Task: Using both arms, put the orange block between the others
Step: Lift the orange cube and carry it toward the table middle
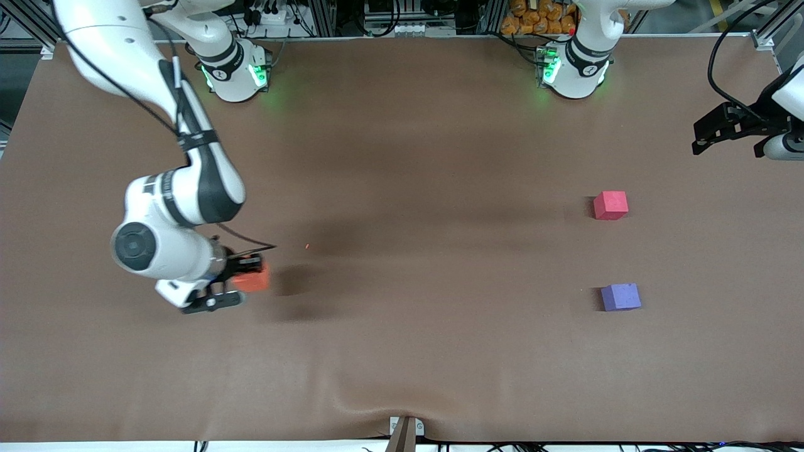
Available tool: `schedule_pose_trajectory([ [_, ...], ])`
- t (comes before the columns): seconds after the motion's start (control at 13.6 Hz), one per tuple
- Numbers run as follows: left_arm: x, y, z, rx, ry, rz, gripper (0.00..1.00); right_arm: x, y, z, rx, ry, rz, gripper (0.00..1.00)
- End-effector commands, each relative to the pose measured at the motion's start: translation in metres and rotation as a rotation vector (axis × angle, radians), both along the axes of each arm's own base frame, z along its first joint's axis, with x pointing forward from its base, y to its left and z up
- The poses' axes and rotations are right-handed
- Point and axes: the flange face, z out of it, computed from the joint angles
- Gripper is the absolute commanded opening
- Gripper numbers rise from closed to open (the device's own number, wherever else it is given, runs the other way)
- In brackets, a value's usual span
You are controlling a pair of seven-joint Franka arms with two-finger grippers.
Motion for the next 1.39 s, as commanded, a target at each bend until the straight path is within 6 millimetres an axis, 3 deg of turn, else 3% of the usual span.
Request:
schedule_pose_trajectory([
  [0.0,0.003,0.000,0.002,0.000,-0.013,-0.003,1.00,-0.018,0.052,-0.004,0.103,0.055,-0.040,0.21],
  [0.15,0.006,0.000,0.000,-0.003,-0.022,-0.001,1.00,-0.038,0.103,-0.015,0.106,0.069,0.009,0.21],
  [0.44,0.006,0.000,0.000,-0.006,-0.022,0.002,1.00,-0.079,0.201,-0.046,0.090,0.072,-0.131,0.21],
  [0.73,0.002,0.002,0.006,-0.006,-0.031,0.005,1.00,-0.113,0.271,-0.068,0.095,0.047,-0.243,0.21],
  [1.03,0.002,0.001,0.004,-0.007,-0.024,0.007,1.00,-0.129,0.308,-0.075,0.114,0.058,-0.230,0.22],
  [1.32,0.001,0.000,0.006,-0.012,-0.020,0.005,1.00,-0.138,0.318,-0.086,0.105,0.061,-0.205,0.29],
])
